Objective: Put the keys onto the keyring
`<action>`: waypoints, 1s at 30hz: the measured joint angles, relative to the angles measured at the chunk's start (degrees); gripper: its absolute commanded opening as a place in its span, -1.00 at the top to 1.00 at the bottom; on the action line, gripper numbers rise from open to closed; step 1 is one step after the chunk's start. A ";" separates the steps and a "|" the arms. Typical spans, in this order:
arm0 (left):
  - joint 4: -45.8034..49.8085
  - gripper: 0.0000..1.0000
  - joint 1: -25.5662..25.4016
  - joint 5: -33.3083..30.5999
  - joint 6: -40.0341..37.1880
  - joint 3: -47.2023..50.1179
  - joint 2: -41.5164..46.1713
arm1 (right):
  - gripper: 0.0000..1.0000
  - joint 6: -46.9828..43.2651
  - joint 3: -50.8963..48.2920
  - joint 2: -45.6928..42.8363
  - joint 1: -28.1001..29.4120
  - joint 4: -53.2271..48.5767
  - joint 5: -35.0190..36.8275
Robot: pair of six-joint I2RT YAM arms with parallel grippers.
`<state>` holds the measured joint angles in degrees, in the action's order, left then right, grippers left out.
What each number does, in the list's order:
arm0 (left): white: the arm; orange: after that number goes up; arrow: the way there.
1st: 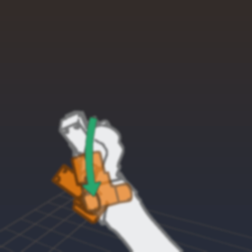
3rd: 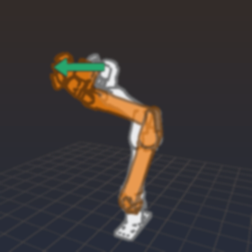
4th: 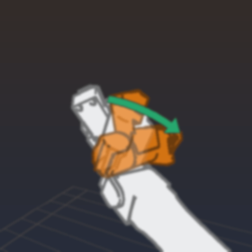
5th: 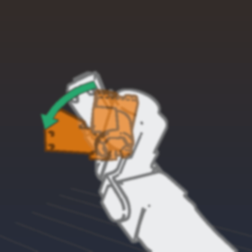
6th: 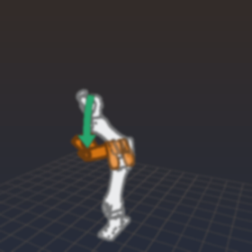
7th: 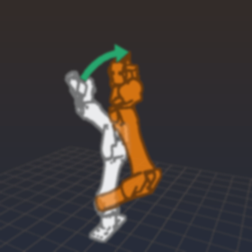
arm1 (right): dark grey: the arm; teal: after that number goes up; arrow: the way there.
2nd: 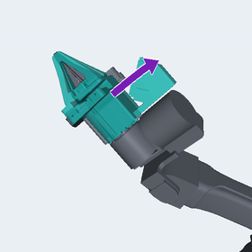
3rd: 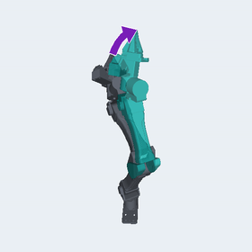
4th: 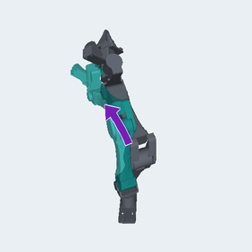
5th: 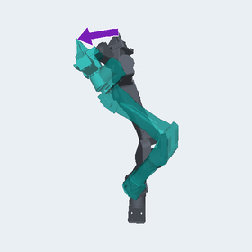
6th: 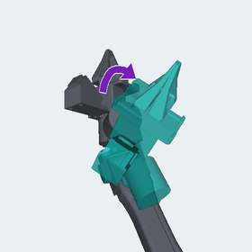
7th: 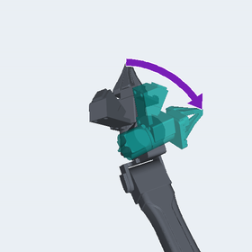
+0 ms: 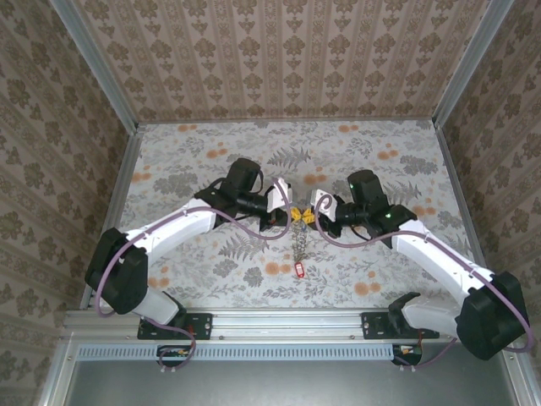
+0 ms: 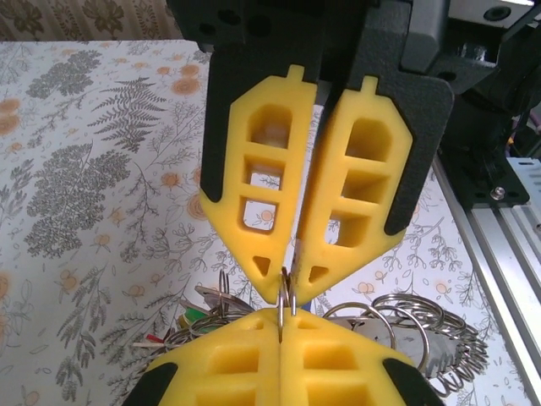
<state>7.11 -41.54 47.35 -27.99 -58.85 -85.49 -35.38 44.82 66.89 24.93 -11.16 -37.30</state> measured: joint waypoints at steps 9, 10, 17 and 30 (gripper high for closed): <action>-6.67 1.00 0.48 1.70 4.37 2.27 -0.04 | 0.49 6.99 -6.88 -0.26 -0.57 7.96 0.83; -7.04 1.00 0.48 1.90 4.44 2.27 -0.04 | 0.47 7.19 -6.99 -0.57 -0.57 8.20 1.11; -7.43 1.00 0.48 1.99 4.44 2.29 -0.04 | 0.39 6.80 -7.08 -7.52 -0.66 8.09 6.23; -7.41 1.00 0.48 2.60 4.44 2.29 -0.04 | 0.48 5.18 -6.75 -6.88 -0.68 9.88 2.10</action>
<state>-0.30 -41.06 49.95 -23.55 -56.55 -85.54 -30.20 38.06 60.01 24.25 -1.28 -35.20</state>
